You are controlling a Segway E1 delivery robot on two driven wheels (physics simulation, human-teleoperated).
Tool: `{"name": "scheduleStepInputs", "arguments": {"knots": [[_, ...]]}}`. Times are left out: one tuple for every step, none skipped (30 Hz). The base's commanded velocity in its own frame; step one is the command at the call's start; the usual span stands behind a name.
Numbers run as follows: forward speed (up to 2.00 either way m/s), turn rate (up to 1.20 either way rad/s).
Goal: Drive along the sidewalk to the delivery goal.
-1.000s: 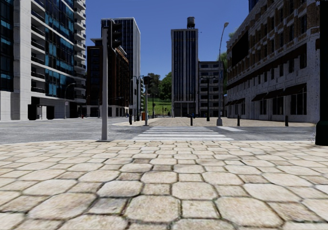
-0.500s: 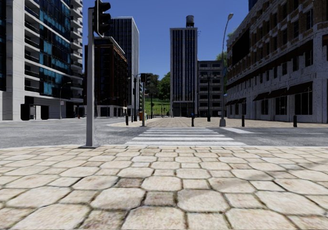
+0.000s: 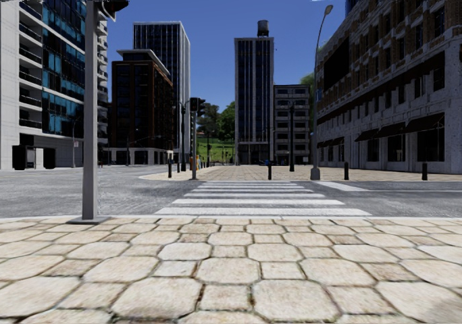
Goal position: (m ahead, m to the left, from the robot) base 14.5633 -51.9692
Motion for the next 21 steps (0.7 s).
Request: {"name": "scheduleStepInputs", "arguments": {"knots": [[2.00,-0.47],[2.00,-0.60],[2.00,0.00],[2.00,0.00],[2.00,0.00],[2.00,0.00],[2.00,0.00],[2.00,0.00],[2.00,0.00],[2.00,0.00],[2.00,0.00],[2.00,0.00],[2.00,0.00],[2.00,0.00],[2.00,0.00],[2.00,0.00],[2.00,0.00],[2.00,0.00],[2.00,0.00],[2.00,0.00],[2.00,0.00]]}}
